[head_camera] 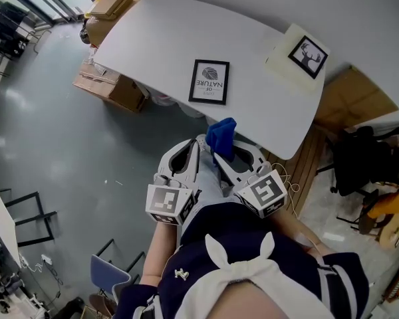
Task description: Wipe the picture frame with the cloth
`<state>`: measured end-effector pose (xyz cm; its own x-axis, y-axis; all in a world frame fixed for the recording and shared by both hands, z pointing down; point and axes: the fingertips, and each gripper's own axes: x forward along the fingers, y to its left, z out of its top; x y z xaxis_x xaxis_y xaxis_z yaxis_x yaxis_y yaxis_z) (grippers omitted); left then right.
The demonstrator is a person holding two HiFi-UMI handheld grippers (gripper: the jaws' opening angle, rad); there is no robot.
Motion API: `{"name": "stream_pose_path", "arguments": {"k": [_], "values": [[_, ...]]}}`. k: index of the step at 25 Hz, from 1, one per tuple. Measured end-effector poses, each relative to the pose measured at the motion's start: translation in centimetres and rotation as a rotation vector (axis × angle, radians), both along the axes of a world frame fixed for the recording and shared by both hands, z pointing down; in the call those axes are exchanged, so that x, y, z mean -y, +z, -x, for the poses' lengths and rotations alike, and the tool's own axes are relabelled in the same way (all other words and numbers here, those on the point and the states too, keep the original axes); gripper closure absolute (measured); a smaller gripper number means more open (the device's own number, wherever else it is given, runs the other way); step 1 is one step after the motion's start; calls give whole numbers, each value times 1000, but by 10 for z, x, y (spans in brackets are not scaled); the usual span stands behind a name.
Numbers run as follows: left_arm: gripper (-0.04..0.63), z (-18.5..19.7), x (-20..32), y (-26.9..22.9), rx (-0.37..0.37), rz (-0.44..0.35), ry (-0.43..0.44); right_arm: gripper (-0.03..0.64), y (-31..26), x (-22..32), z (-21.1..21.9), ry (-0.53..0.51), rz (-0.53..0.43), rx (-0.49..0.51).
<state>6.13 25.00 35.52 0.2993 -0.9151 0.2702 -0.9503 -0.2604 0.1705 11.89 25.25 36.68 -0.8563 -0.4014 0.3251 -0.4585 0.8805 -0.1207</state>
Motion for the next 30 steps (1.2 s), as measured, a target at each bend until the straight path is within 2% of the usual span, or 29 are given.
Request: {"name": "stream_pose_path", "arguments": {"k": [24,30], "values": [[591,80,146,38,-34,90,10,508,37,136,70,-22,72,-94],[591,88,177,51,-34,117,26,508,44,165,85,-13,100,-103]]}}
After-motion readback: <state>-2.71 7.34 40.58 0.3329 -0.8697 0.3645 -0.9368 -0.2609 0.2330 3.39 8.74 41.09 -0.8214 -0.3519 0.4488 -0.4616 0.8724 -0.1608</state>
